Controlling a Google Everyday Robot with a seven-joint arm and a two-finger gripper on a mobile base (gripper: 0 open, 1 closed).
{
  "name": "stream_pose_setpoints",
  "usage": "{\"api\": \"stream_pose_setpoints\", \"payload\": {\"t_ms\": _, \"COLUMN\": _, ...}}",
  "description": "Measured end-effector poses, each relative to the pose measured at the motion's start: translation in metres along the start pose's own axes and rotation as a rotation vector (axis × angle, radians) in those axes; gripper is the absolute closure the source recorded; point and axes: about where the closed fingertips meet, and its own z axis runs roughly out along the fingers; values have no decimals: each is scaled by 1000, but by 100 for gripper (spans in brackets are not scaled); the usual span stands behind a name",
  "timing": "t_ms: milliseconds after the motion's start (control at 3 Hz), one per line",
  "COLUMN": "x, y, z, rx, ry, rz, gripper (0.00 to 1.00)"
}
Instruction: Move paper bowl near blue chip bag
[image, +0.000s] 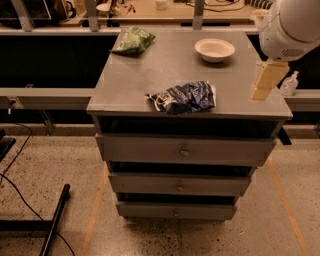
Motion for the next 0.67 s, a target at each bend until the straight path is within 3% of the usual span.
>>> {"api": "stream_pose_setpoints", "payload": {"t_ms": 333, "x": 18, "y": -40, "z": 37, "rx": 33, "ry": 9, "rz": -27, "gripper": 0}}
{"api": "stream_pose_setpoints", "payload": {"t_ms": 667, "x": 22, "y": -56, "z": 33, "rx": 61, "ry": 2, "rz": -16, "gripper": 0}}
